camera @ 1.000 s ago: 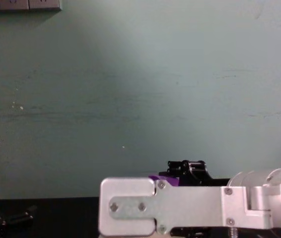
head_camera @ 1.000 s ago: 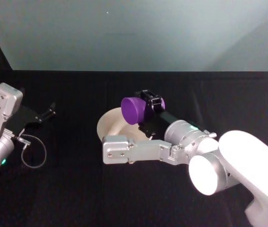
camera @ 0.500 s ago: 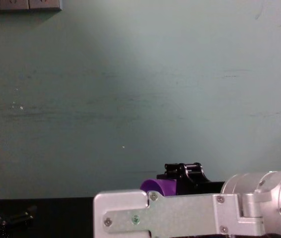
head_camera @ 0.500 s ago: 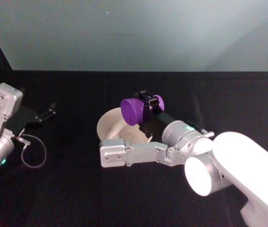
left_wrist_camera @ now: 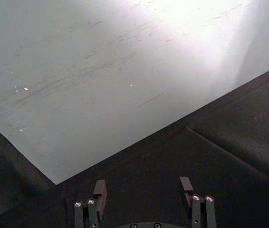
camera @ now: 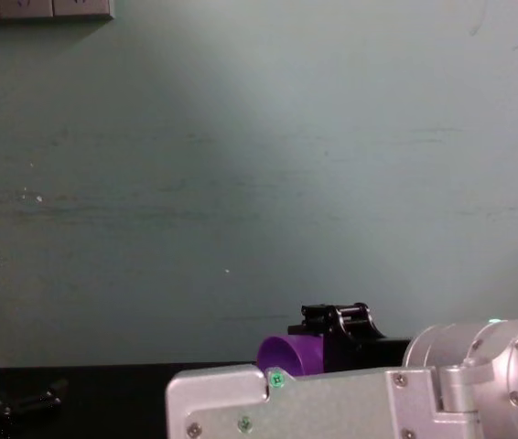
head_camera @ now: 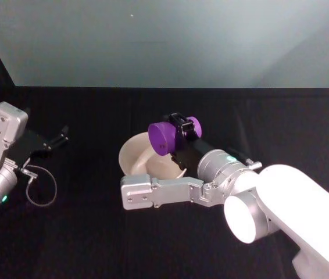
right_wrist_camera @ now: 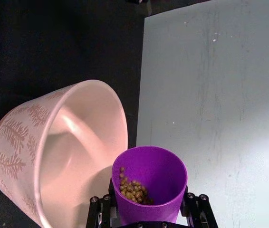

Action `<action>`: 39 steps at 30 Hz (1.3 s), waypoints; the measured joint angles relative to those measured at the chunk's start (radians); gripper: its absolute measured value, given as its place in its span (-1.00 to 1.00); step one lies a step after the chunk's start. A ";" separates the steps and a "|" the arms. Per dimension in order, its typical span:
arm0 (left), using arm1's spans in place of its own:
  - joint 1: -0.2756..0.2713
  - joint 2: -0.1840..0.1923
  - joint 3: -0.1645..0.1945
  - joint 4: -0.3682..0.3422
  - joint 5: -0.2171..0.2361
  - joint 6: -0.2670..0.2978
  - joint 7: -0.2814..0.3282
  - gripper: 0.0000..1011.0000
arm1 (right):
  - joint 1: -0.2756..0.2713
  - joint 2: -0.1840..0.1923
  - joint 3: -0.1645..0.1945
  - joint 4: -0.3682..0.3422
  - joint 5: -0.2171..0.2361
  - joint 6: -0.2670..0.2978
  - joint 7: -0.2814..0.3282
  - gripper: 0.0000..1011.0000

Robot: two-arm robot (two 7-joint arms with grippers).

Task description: Pick up the cup and pour the mung beans from the cup into the bowl.

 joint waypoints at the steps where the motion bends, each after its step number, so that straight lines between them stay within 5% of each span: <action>1: 0.000 0.000 0.000 0.000 0.000 0.000 0.000 0.98 | -0.001 -0.001 0.000 0.000 -0.006 -0.001 0.002 0.41; 39: 0.000 0.000 0.000 0.000 0.000 0.000 0.000 0.98 | 0.003 -0.007 -0.017 0.008 -0.097 -0.014 0.019 0.41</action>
